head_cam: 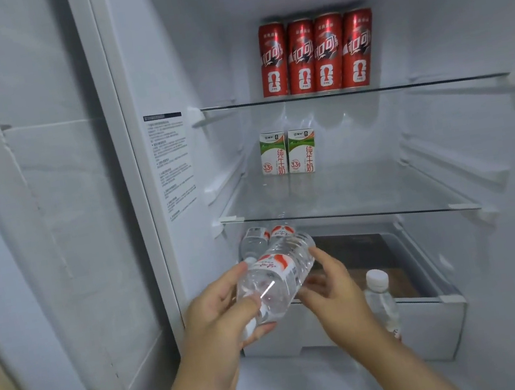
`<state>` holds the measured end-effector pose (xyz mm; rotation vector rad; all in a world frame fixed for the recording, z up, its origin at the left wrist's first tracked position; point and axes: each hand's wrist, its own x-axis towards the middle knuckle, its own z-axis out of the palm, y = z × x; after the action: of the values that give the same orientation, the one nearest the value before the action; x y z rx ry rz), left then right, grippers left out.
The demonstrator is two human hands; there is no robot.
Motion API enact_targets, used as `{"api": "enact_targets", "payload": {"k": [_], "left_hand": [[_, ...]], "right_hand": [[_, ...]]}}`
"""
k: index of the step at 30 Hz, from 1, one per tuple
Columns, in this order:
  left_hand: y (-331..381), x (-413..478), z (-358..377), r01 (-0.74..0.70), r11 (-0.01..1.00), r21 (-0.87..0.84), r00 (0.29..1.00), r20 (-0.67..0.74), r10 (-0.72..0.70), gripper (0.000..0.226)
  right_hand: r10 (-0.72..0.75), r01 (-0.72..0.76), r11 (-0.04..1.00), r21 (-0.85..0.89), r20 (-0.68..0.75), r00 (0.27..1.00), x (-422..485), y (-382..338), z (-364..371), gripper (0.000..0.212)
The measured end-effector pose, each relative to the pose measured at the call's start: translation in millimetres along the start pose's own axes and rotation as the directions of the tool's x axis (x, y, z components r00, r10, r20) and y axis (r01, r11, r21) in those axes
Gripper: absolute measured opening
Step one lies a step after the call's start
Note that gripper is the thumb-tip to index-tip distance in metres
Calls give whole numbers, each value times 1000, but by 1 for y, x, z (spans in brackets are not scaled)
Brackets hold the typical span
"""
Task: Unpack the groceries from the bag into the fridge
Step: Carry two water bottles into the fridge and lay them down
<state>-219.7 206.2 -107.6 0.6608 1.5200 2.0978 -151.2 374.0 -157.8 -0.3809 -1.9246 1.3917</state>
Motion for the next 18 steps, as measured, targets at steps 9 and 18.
{"api": "enact_targets", "payload": {"k": [9,18], "left_hand": [[-46,25,-4,-140,980,141,988,-50,149,71],[-58,71,8,-159,959,237,975,-114,190,63]], "right_hand": [[170,-177,967,183,53,984,37,-3,21,46],[329,-309,892,328,-4,944,91,11,42,10]]}}
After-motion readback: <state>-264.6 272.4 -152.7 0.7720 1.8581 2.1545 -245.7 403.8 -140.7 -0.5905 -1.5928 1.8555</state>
